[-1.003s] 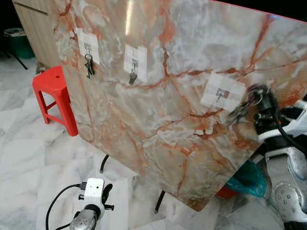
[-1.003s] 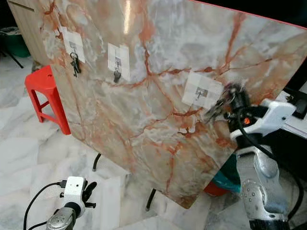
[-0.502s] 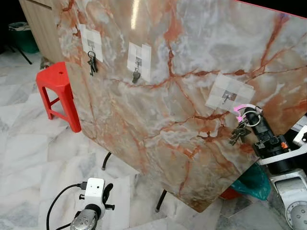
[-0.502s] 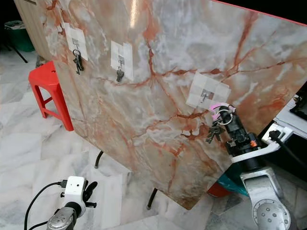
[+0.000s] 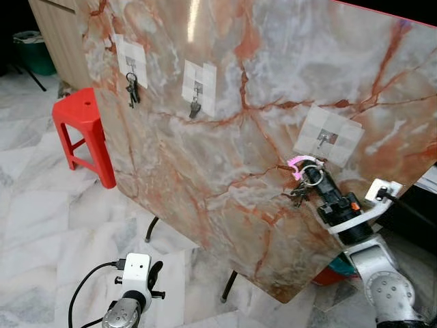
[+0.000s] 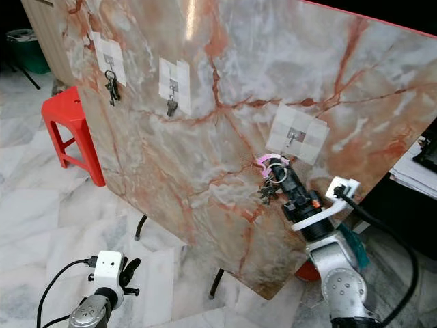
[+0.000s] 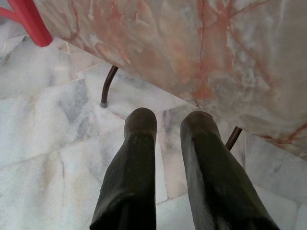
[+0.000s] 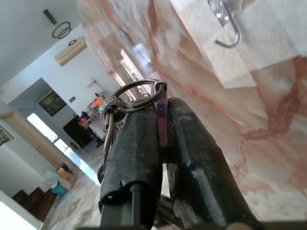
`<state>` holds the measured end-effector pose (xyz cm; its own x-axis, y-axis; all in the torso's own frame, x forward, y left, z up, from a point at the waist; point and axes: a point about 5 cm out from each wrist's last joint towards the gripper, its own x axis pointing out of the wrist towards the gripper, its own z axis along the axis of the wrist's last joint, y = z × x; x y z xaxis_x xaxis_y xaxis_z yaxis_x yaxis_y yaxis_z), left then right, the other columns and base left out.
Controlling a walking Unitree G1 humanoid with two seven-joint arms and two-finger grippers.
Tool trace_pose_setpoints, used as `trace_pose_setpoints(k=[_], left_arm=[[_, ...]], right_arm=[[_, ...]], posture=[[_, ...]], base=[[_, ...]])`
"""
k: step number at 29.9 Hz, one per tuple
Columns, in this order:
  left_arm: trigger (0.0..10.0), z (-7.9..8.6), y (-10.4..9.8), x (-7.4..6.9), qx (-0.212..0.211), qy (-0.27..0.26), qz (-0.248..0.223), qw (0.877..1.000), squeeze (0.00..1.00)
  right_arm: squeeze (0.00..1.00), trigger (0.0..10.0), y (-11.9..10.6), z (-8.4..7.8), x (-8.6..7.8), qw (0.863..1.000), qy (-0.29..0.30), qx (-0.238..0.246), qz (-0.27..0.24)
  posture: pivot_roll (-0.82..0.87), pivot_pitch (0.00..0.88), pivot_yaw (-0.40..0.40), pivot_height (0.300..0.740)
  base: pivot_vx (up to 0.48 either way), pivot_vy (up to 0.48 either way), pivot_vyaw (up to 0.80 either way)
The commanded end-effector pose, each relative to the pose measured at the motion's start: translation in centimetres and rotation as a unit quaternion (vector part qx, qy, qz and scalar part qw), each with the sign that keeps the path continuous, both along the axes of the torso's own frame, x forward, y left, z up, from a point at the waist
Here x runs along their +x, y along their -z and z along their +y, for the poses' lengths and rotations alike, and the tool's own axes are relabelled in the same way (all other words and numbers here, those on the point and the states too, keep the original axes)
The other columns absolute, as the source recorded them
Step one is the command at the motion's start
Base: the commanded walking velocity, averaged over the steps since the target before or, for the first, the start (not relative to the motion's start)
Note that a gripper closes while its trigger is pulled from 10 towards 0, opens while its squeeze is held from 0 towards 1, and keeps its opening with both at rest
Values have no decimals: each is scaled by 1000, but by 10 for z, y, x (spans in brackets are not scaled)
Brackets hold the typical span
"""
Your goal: Hang keys on a hook
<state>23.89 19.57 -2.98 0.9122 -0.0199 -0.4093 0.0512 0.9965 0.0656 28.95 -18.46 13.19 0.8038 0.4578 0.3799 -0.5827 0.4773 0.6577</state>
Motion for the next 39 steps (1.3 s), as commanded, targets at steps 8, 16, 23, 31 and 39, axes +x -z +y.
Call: trace_pose_setpoints(k=[8,16,23,31,39], left_arm=[[10000,-1,3,-5,-6,-1,3,1000,0],[10000,-1,3,-5,-6,3,3,1000,0],[10000,-1,3,-5,-6,3,2,1000,0],[10000,-1,4,-5,-5,4,4,1000,0],[10000,-1,3,-5,-6,5,3,1000,0]], right_arm=[[0,10000,-4,-2,14,999,14,-7,-32],[0,10000,-6,-12,26,996,77,-16,-34],[0,10000,-6,-24,29,993,115,-13,-38],[0,10000,-5,-33,26,991,130,-14,-41],[0,10000,-6,-39,27,988,145,-13,-43]], posture=[[71,47,-109,740],[69,43,-104,740],[65,54,-103,740],[61,63,-101,740],[61,67,-100,740]], base=[[0,0,0],[0,0,0],[0,0,0],[0,0,0],[0,0,0]])
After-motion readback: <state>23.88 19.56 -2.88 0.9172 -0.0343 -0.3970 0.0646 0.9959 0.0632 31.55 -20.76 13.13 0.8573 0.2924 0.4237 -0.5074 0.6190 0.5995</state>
